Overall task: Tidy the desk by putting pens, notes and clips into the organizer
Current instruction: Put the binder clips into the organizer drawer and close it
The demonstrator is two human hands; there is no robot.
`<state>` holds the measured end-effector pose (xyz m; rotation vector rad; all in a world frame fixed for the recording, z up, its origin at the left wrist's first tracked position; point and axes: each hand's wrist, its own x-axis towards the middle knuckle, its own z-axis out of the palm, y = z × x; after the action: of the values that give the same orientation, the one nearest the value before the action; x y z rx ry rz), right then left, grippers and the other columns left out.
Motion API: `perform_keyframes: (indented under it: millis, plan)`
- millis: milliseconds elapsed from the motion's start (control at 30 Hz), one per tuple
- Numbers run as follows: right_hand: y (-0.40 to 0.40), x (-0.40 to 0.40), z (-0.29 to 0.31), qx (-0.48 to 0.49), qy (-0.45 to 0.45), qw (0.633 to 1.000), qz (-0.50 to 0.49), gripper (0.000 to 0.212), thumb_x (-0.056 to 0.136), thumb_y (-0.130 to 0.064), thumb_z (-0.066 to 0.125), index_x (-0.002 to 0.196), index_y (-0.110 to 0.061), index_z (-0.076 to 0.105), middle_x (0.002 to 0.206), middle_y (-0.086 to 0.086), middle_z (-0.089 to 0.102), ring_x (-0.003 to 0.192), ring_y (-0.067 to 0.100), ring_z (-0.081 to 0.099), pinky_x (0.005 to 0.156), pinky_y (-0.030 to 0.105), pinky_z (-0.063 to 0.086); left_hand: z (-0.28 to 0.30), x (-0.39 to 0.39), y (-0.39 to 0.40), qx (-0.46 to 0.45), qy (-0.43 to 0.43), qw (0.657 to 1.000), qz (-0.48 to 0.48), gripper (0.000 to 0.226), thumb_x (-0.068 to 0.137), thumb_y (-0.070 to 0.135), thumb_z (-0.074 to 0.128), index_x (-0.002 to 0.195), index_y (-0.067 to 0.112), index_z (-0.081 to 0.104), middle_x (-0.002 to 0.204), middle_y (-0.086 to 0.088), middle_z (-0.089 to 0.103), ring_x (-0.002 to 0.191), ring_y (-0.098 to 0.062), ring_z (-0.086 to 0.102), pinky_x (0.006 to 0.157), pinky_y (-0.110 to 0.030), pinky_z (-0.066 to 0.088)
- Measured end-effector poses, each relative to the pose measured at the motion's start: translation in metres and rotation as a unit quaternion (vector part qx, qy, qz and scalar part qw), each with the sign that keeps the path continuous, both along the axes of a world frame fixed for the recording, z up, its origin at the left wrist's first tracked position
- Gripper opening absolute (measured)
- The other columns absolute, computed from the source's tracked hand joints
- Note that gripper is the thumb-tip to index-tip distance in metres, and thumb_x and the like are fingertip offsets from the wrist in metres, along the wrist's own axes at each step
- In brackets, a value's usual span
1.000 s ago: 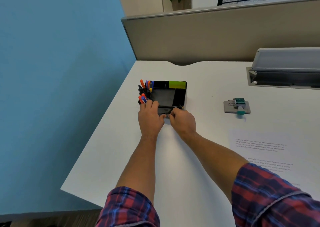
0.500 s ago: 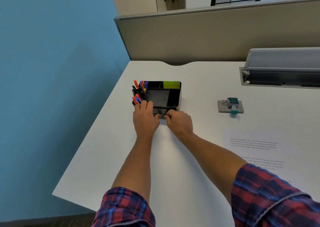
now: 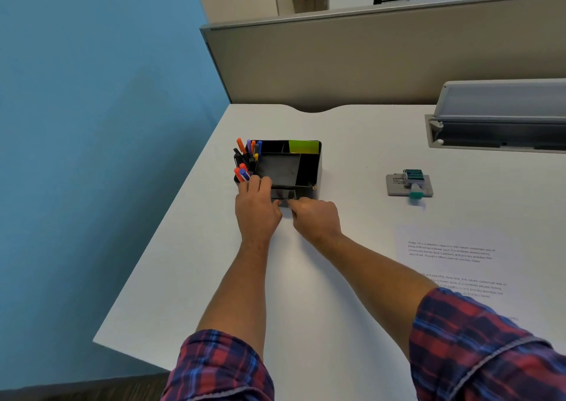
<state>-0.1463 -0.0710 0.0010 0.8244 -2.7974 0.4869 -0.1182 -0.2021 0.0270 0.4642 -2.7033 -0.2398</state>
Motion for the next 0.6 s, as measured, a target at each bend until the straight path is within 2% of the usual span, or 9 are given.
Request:
perform_keyframes:
  millis: [133, 300, 433, 600]
  plan:
    - [-0.002, 0.004, 0.0, 0.007, -0.021, 1.0, -0.008, 0.017, 0.099, -0.019, 0.056, 0.108, -0.014, 0.069, 0.089, 0.004, 0.072, 0.067, 0.024, 0.064, 0.06, 0.027, 0.045, 0.001, 0.0, 0.0, 0.002, -0.005, 1.0, -0.005, 0.048, 0.073, 0.026, 0.089, 0.112, 0.015, 0.065, 0.114, -0.007, 0.064, 0.107, -0.028, 0.058, 0.081, -0.033, 0.054]
    - [-0.006, 0.004, 0.007, -0.018, -0.06, 0.997, -0.041, 0.025, 0.102, -0.023, 0.051, 0.123, -0.016, 0.061, 0.095, 0.003, 0.072, 0.074, 0.024, 0.064, 0.059, 0.027, 0.037, 0.002, 0.001, -0.002, 0.003, -0.021, 1.0, -0.009, 0.048, 0.074, 0.026, 0.088, 0.114, 0.017, 0.062, 0.116, -0.006, 0.063, 0.108, -0.027, 0.057, 0.082, -0.032, 0.054]
    - [-0.002, 0.001, 0.011, -0.049, -0.101, 0.993, -0.047, 0.017, 0.1, -0.026, 0.053, 0.112, -0.022, 0.064, 0.093, -0.002, 0.072, 0.072, 0.018, 0.059, 0.061, 0.024, 0.035, 0.005, 0.003, -0.003, 0.001, -0.023, 1.0, -0.018, 0.045, 0.077, 0.021, 0.084, 0.115, 0.016, 0.061, 0.116, -0.007, 0.061, 0.108, -0.027, 0.056, 0.082, -0.034, 0.055]
    - [0.005, 0.005, 0.008, -0.065, -0.104, 0.992, -0.01, 0.015, 0.098, -0.029, 0.055, 0.108, -0.024, 0.065, 0.095, -0.004, 0.072, 0.078, 0.017, 0.063, 0.055, 0.021, 0.029, 0.008, 0.004, -0.003, 0.005, -0.03, 0.999, -0.019, 0.042, 0.079, 0.016, 0.08, 0.115, 0.015, 0.06, 0.117, -0.007, 0.06, 0.107, -0.028, 0.055, 0.082, -0.035, 0.054]
